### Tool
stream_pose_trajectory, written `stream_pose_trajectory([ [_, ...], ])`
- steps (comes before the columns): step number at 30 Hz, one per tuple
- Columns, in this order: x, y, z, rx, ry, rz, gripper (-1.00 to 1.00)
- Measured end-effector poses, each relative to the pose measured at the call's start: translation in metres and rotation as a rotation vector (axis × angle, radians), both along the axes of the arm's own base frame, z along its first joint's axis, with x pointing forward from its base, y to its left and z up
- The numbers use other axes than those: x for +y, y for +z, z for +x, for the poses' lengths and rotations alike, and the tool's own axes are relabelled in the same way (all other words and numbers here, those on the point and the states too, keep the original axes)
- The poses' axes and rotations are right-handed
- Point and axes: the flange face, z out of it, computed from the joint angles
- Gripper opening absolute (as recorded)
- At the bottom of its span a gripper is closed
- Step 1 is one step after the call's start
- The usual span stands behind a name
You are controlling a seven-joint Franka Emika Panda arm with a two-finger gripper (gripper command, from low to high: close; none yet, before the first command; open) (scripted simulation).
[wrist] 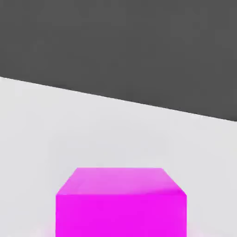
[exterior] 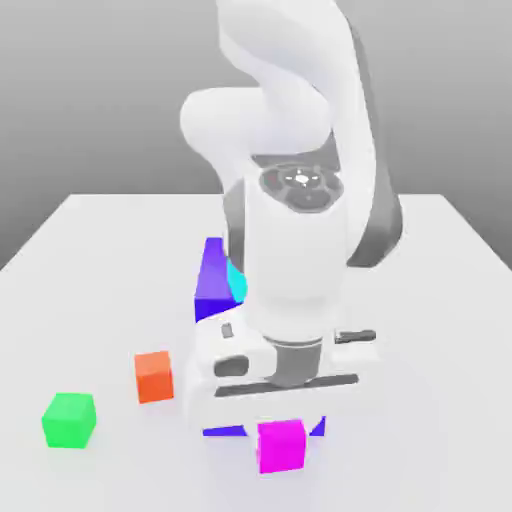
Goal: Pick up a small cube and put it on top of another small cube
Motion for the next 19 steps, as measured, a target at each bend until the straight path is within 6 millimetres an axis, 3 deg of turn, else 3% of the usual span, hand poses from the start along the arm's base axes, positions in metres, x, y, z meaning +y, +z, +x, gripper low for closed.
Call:
stream_pose_trajectory([
  [4, -0.106, 0.004, -0.044, -0.012, -0.309, 0.014, -1.00],
  [7, -0.180, -0.027, -0.079, -0.023, -0.536, 0.029, -1.00],
  [8, -0.191, -0.037, -0.086, -0.025, -0.572, 0.030, 1.00],
  [14, -0.197, -0.042, -0.090, -0.025, -0.590, 0.029, 1.00],
  [16, -0.202, -0.030, -0.091, -0.026, -0.603, 0.029, 1.00],
  [19, -0.203, 0.003, -0.092, -0.027, -0.607, 0.030, 1.00],
])
